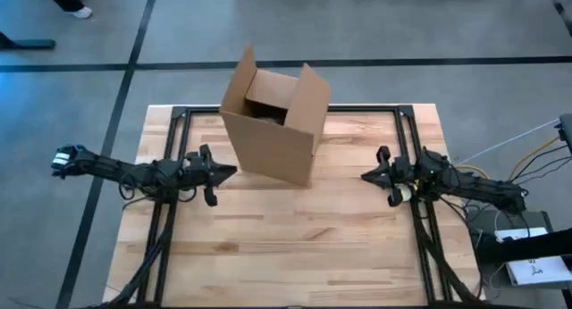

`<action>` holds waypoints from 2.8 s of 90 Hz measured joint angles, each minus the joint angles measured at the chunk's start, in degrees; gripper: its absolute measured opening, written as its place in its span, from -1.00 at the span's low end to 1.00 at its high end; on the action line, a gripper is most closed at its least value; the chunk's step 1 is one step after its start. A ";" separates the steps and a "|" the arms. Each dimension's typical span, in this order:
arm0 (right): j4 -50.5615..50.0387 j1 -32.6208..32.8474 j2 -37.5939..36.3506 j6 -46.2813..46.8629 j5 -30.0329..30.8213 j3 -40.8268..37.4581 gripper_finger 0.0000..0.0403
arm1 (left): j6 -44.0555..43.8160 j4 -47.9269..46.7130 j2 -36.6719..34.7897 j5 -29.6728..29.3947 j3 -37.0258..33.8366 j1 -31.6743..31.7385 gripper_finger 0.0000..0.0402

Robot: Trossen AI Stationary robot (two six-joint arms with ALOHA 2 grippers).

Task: Wrap mug
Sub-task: Return to Home Position

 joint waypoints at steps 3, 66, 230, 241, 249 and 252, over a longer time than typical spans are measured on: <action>0.07 0.77 0.01 0.02 0.01 0.00 -0.93 | 0.38 0.03 -0.65 0.00 -0.54 0.02 -0.90; 0.02 6.38 0.01 -12.52 0.54 -0.04 -0.93 | 2.03 1.55 -8.67 6.22 -8.21 0.30 -0.90; 0.03 6.38 0.02 -12.03 0.50 -0.07 -0.93 | -12.54 -22.00 -13.14 9.01 -4.80 1.48 -0.90; 0.03 6.38 0.03 -12.03 0.50 -0.07 -0.93 | -12.55 -22.01 -12.18 9.01 -4.80 1.48 -0.90; 0.03 6.38 0.03 -12.03 0.50 -0.07 -0.93 | -12.53 -22.01 -11.51 8.99 -4.80 1.48 -0.90; 0.03 6.36 0.03 -12.03 0.50 -0.07 -0.93 | -12.53 -22.02 -11.31 8.99 -4.78 1.48 -0.90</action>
